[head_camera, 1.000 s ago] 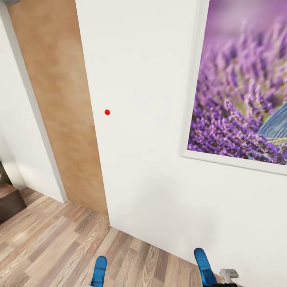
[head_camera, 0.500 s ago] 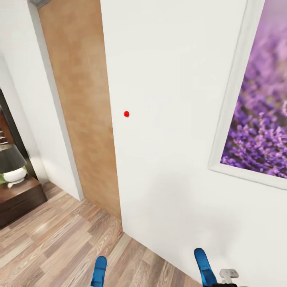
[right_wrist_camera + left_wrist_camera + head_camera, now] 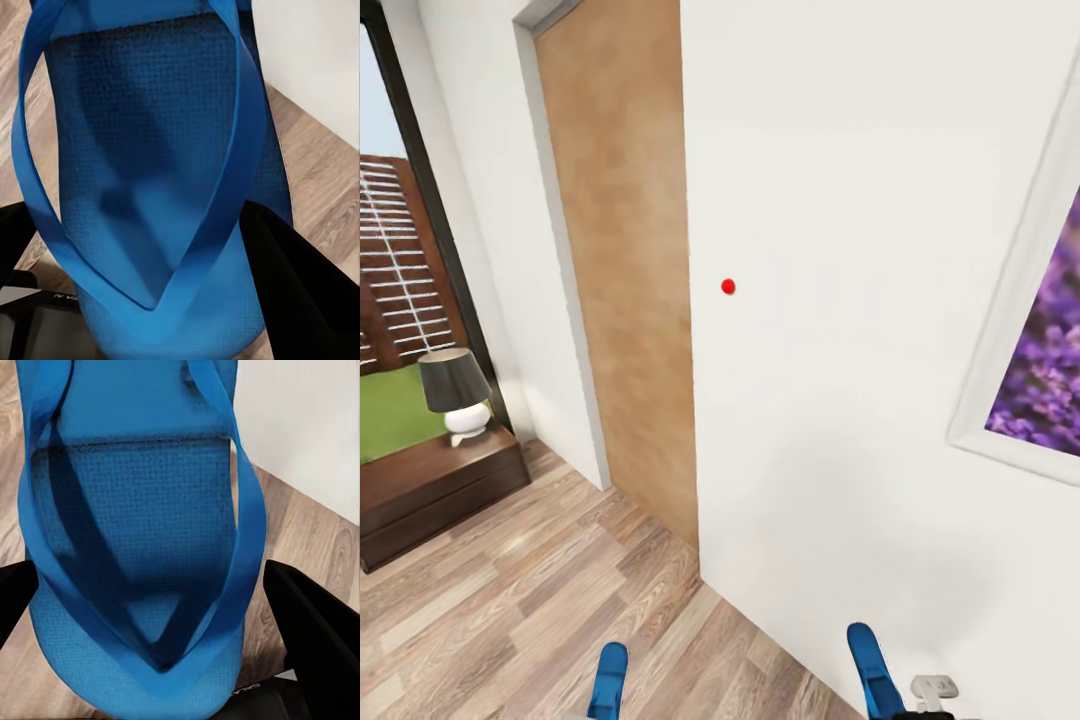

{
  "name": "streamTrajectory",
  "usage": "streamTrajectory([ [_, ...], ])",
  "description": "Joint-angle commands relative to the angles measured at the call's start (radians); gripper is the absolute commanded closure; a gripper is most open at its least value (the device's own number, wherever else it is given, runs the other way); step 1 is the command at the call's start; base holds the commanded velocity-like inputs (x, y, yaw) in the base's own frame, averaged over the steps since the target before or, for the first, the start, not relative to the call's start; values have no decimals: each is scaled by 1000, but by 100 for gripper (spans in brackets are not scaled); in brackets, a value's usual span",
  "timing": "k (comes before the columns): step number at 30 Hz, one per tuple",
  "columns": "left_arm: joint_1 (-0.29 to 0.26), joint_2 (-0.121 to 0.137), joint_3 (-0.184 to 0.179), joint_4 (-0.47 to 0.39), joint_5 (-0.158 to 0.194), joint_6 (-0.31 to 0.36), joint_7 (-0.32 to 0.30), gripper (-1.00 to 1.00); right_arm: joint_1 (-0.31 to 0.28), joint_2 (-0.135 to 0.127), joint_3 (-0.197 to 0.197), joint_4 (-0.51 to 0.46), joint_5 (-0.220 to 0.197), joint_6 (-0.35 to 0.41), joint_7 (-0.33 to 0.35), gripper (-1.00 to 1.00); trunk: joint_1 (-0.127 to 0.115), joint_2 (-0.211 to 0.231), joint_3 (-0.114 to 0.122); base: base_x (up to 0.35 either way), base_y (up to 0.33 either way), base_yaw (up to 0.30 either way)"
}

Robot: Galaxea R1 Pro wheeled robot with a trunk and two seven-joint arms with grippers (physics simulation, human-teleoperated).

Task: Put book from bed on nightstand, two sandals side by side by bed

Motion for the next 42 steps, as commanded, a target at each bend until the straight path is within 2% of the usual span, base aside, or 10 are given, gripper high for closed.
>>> streamTrajectory([
  [1,-1,0,9,1,-8,-3,-3,100,-1,0,7,5,-11,-2,5,100,0,-1,0,0,0,291],
  [3,-1,1,9,1,-8,-3,-3,100,-1,2,8,23,-8,2,4,100,0,-1,0,0,0,291],
  [4,-1,1,8,5,-8,-2,-3,100,-1,12,8,30,-7,5,5,100,0,-1,0,0,0,292],
  [7,-1,-15,7,28,-9,-2,-3,100,1,66,7,35,-5,9,5,100,0,-1,0,0,0,292],
  [8,-1,-18,7,32,-9,-2,-3,100,4,76,8,35,-4,10,6,100,0,-1,0,0,0,292],
  [10,-1,-24,7,40,-9,-1,-3,100,25,116,8,36,-3,10,7,100,0,-1,0,0,0,292],
  [13,-1,-28,7,45,-9,-1,-3,100,44,145,8,36,-3,11,12,100,0,-1,0,0,0,292],
  [25,-1,-29,8,46,-9,-3,-3,100,49,151,8,36,-2,11,7,100,0,-1,0,4,0,292],
  [33,-1,-29,9,46,-9,-3,-3,100,49,151,8,36,-2,9,6,100,0,-1,0,201,0,292],
  [42,-1,-29,9,46,-9,-3,-3,100,49,151,8,36,-2,9,6,100,0,-1,0,28,0,255],
])
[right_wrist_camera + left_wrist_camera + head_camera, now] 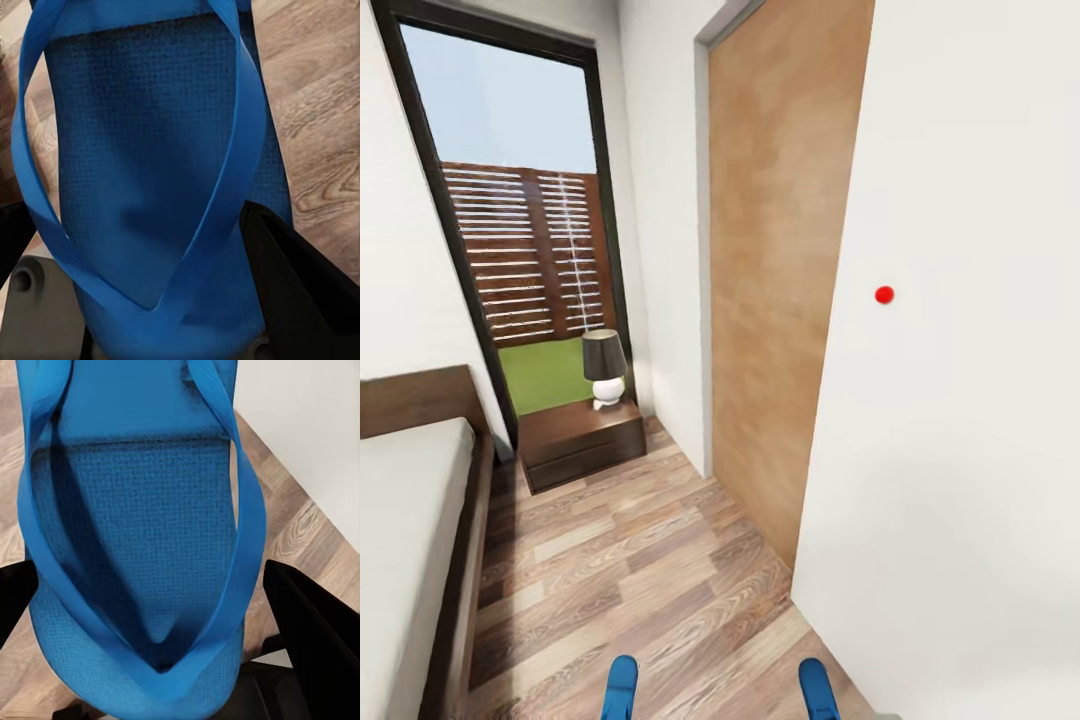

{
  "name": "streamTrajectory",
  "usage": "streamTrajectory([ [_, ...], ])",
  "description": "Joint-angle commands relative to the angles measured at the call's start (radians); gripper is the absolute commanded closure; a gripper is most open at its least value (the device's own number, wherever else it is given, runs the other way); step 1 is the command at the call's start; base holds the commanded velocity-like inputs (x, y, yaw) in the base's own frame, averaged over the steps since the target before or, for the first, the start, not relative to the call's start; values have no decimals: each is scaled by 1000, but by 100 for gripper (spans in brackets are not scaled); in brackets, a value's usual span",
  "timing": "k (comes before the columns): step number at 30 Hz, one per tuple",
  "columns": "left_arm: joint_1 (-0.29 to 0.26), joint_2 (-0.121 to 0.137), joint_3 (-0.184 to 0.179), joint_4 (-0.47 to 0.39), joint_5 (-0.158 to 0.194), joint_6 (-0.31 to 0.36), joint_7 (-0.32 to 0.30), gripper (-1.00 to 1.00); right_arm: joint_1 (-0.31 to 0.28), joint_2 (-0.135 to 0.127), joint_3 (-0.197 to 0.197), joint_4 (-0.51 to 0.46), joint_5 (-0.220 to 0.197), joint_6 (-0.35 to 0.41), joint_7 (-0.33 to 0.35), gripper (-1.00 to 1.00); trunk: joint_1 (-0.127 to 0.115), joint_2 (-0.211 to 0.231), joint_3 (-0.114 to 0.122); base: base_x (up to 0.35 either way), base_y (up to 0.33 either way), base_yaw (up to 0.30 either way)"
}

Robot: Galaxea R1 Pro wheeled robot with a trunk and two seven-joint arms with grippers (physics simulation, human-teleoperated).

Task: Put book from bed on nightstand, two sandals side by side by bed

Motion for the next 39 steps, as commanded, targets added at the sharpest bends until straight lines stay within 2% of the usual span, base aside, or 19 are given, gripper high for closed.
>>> streamTrajectory([
  [1,0,0,9,1,-8,-3,-3,100,-1,0,8,3,-11,-1,5,100,0,-1,0,75,7,82],
  [19,0,0,9,1,-8,-3,-3,100,-1,0,7,3,-12,-2,5,100,0,-1,0,242,81,20],
  [34,0,0,9,1,-8,-3,-3,100,-1,0,8,3,-12,-2,5,100,0,-1,0,18,3,271],
  [39,0,0,9,1,-8,-3,-3,100,-1,0,8,3,-11,-2,5,100,0,-1,0,192,0,107],
])
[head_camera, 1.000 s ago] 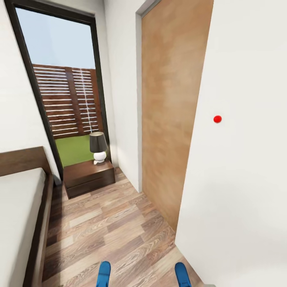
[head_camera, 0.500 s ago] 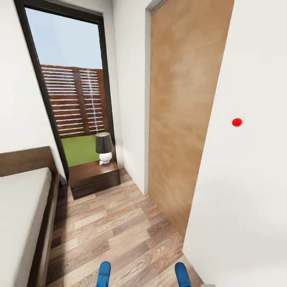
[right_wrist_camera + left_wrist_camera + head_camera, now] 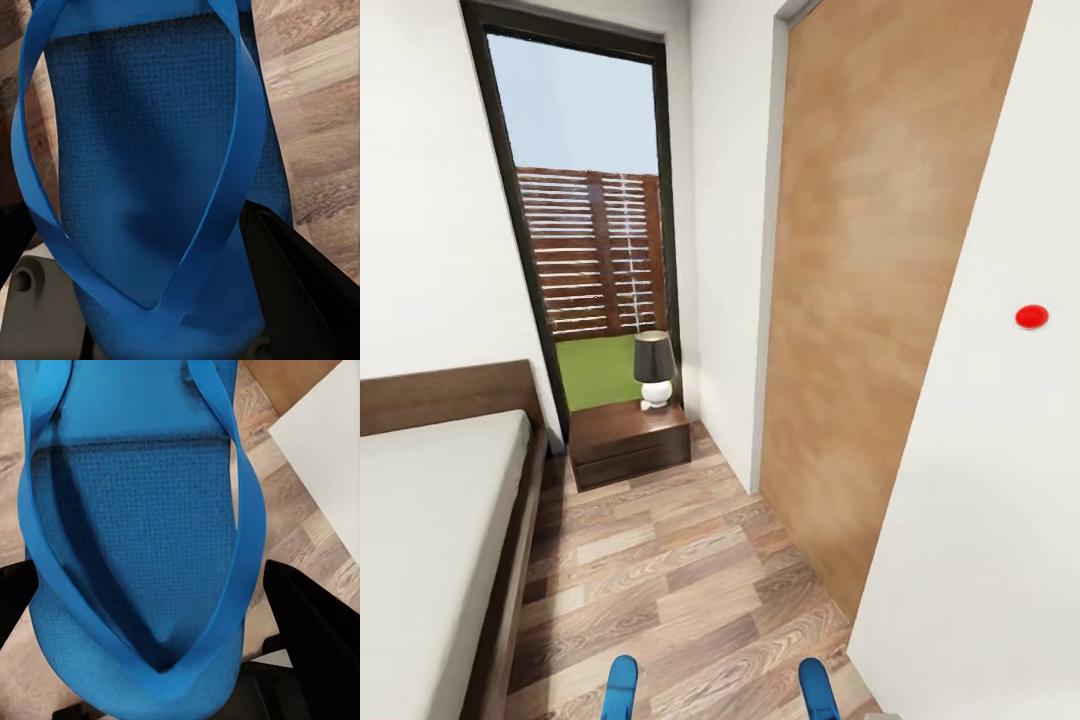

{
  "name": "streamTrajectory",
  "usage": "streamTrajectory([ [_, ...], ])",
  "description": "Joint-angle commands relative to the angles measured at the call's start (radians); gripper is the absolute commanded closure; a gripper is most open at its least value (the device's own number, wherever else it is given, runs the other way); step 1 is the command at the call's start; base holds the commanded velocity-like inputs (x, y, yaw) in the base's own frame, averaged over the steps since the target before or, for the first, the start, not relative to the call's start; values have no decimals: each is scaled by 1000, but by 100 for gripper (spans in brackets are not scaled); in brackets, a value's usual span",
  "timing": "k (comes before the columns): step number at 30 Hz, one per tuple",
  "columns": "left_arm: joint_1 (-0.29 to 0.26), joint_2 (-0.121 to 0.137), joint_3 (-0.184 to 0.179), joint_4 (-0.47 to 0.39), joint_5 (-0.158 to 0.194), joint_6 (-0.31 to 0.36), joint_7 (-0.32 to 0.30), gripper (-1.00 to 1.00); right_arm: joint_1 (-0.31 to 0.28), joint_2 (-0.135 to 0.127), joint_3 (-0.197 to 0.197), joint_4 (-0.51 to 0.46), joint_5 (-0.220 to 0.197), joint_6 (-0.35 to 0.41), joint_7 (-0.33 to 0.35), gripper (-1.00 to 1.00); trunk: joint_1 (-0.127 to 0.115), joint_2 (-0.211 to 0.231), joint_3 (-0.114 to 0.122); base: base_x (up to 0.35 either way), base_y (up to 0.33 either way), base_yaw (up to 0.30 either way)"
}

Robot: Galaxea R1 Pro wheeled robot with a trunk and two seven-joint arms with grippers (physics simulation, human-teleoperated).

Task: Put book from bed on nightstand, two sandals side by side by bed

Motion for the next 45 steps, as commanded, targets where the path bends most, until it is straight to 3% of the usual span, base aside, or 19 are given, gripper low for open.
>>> streamTrajectory([
  [1,0,0,8,1,-8,-4,-3,100,-1,0,8,3,-11,-1,5,100,1,-1,0,290,0,27],
  [23,0,0,8,1,-8,-4,-3,100,-1,0,8,3,-12,-1,5,100,1,-1,0,323,0,5],
  [35,0,0,8,1,-8,-4,-3,100,-1,0,8,3,-12,-1,4,100,1,-1,0,326,0,239],
  [45,0,0,8,1,-8,-4,-3,100,-1,0,7,3,-12,-1,5,100,1,-1,0,326,0,26],
])
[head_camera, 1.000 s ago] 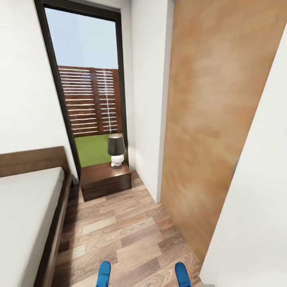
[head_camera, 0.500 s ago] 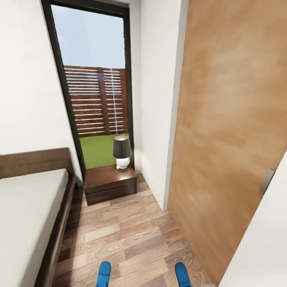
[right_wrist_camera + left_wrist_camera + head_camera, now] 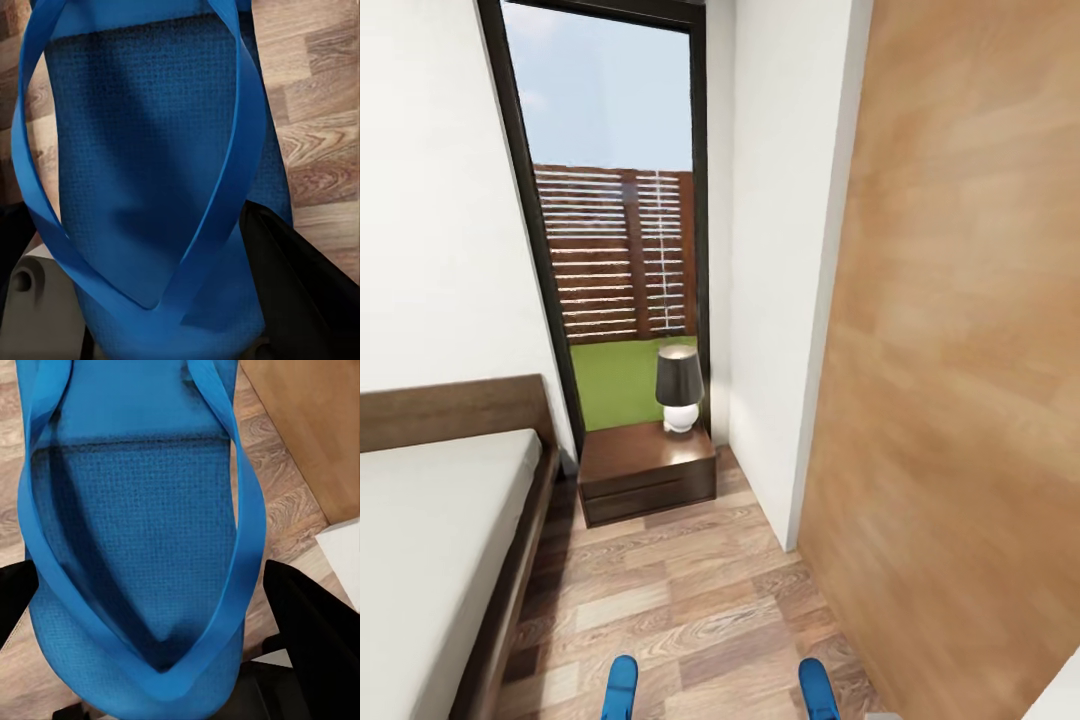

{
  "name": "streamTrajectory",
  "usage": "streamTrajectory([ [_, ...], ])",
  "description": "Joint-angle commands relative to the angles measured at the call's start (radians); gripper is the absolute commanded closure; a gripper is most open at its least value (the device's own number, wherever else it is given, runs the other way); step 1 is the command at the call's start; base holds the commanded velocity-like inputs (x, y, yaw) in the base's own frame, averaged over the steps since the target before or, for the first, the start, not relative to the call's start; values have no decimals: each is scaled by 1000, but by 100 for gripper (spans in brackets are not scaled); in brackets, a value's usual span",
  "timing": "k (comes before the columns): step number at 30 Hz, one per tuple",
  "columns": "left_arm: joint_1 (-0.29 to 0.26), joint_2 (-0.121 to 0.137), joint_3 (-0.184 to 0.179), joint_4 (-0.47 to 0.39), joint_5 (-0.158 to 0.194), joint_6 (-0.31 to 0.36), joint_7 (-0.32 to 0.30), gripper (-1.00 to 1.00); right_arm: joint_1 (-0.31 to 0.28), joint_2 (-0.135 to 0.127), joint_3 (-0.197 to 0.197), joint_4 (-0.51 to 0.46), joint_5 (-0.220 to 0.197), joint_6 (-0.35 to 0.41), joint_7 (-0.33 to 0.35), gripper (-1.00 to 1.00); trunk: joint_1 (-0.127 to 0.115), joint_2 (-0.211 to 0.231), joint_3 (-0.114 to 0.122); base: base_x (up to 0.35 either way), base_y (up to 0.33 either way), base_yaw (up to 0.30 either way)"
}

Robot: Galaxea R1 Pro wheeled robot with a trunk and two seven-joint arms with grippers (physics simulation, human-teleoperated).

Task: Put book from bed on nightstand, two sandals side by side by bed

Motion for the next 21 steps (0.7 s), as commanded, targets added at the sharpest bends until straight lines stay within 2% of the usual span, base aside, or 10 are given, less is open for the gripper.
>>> streamTrajectory([
  [1,0,0,9,1,-8,-4,-3,100,-1,0,7,3,-11,-1,5,100,1,-1,0,327,0,1],
  [21,0,0,9,1,-8,-4,-3,100,-1,0,7,3,-11,-1,5,100,1,-1,0,327,0,0],
])
